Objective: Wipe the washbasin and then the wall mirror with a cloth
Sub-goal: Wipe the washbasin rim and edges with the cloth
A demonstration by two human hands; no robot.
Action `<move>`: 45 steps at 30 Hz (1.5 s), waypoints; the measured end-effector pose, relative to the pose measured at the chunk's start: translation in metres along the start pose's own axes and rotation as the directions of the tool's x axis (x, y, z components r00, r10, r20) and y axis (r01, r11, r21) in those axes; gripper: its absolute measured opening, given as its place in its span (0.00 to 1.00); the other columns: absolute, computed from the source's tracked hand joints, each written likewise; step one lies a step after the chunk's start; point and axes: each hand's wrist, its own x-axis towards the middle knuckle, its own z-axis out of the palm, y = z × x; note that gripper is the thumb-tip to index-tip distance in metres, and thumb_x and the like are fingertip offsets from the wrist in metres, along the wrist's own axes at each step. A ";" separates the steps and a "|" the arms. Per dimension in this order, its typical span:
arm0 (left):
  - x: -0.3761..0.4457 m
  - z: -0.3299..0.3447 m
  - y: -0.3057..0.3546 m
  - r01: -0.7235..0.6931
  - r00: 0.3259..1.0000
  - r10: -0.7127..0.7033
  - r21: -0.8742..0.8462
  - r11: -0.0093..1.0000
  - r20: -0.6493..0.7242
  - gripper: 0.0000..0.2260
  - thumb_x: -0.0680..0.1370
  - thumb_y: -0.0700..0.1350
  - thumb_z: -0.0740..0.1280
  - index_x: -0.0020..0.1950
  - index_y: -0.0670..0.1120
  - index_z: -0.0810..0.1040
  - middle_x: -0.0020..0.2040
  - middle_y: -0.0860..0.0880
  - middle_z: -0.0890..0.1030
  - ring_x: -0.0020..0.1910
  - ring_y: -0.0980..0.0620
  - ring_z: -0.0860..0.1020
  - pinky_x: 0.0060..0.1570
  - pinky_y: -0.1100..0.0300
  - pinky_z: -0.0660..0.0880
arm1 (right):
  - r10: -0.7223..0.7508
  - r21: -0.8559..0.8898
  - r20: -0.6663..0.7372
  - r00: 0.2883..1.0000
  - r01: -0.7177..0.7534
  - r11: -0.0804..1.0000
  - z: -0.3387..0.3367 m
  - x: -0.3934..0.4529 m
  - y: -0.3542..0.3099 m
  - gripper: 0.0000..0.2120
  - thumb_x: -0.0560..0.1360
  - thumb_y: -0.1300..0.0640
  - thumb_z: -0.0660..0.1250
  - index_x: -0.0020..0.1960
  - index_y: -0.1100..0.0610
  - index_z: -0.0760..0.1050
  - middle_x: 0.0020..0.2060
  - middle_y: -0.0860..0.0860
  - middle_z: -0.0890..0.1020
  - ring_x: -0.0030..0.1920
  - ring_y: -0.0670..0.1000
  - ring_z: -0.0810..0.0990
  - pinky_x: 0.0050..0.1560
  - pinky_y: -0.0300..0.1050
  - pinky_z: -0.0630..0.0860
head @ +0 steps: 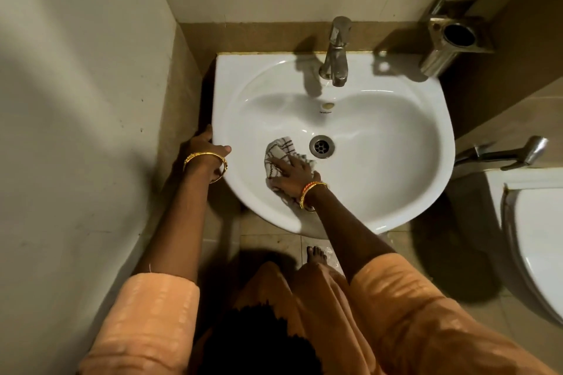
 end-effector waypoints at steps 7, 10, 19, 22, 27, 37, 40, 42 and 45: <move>-0.006 0.012 -0.003 -0.029 0.987 0.061 0.203 0.979 -0.150 0.29 0.76 0.39 0.65 0.75 0.49 0.61 0.72 0.45 0.70 0.67 0.42 0.72 0.67 0.53 0.69 | 0.078 -0.345 0.002 0.997 -0.072 0.936 -0.037 -0.032 0.076 0.24 0.77 0.39 0.52 0.72 0.35 0.56 0.76 0.49 0.54 0.75 0.60 0.52 0.71 0.65 0.52; -0.008 0.019 -0.009 -0.036 0.973 0.090 0.246 0.969 -0.211 0.28 0.77 0.41 0.62 0.76 0.50 0.60 0.73 0.45 0.68 0.69 0.41 0.69 0.68 0.53 0.66 | 0.130 -0.534 -0.109 0.986 -0.168 0.829 -0.082 -0.044 0.116 0.23 0.78 0.41 0.53 0.72 0.34 0.56 0.77 0.47 0.53 0.76 0.59 0.48 0.72 0.66 0.48; -0.006 0.024 -0.021 -0.084 0.961 0.141 0.237 0.968 -0.237 0.25 0.76 0.45 0.64 0.73 0.48 0.65 0.71 0.43 0.69 0.69 0.40 0.69 0.69 0.48 0.65 | 0.205 -0.642 -0.332 0.921 -0.380 0.666 -0.120 -0.065 0.136 0.32 0.72 0.40 0.61 0.74 0.39 0.56 0.77 0.53 0.49 0.75 0.64 0.41 0.71 0.69 0.38; -0.007 0.025 -0.021 -0.088 0.970 0.119 0.149 0.985 -0.211 0.21 0.77 0.41 0.62 0.71 0.44 0.67 0.69 0.42 0.72 0.65 0.42 0.72 0.63 0.54 0.68 | 0.315 -0.557 -0.270 0.910 -0.414 0.720 -0.104 -0.078 0.121 0.33 0.73 0.39 0.60 0.75 0.40 0.53 0.77 0.55 0.50 0.75 0.65 0.44 0.71 0.69 0.40; -0.014 0.026 -0.020 -0.125 0.969 0.145 0.111 0.986 -0.201 0.18 0.77 0.39 0.62 0.68 0.44 0.71 0.65 0.43 0.76 0.62 0.42 0.75 0.57 0.57 0.69 | 0.373 -0.458 -0.115 0.921 -0.382 0.803 -0.062 -0.094 0.077 0.33 0.75 0.35 0.54 0.76 0.43 0.49 0.77 0.56 0.50 0.74 0.68 0.47 0.70 0.70 0.43; -0.013 0.016 -0.026 -0.107 0.986 0.092 -0.104 0.989 -0.137 0.23 0.77 0.41 0.66 0.72 0.48 0.68 0.61 0.43 0.79 0.43 0.44 0.80 0.41 0.58 0.78 | 0.102 0.099 -0.026 0.994 -0.099 0.990 0.011 -0.046 -0.041 0.25 0.78 0.35 0.43 0.74 0.37 0.51 0.77 0.53 0.49 0.76 0.63 0.45 0.72 0.67 0.42; -0.014 0.015 -0.025 -0.090 0.989 0.071 -0.152 0.984 -0.126 0.23 0.77 0.40 0.66 0.72 0.47 0.68 0.63 0.42 0.79 0.50 0.39 0.81 0.47 0.49 0.78 | -0.016 0.139 -0.058 0.998 0.024 0.990 0.013 -0.044 -0.048 0.22 0.78 0.36 0.45 0.72 0.34 0.54 0.77 0.51 0.53 0.75 0.61 0.51 0.72 0.65 0.48; -0.016 0.015 -0.023 -0.086 0.989 0.066 -0.151 0.985 -0.134 0.23 0.77 0.40 0.66 0.72 0.47 0.68 0.63 0.42 0.78 0.57 0.38 0.79 0.55 0.44 0.75 | -0.084 0.130 -0.056 0.995 0.090 0.987 0.012 -0.048 -0.048 0.22 0.79 0.36 0.45 0.72 0.34 0.54 0.77 0.51 0.55 0.74 0.61 0.54 0.71 0.64 0.52; -0.018 0.014 -0.025 -0.118 0.981 0.104 -0.078 0.990 -0.161 0.23 0.76 0.43 0.66 0.71 0.47 0.70 0.62 0.44 0.79 0.57 0.43 0.79 0.59 0.47 0.76 | -0.158 0.071 -0.034 0.987 0.160 0.985 0.012 -0.056 -0.042 0.23 0.79 0.36 0.46 0.73 0.35 0.53 0.76 0.53 0.57 0.73 0.61 0.58 0.70 0.62 0.56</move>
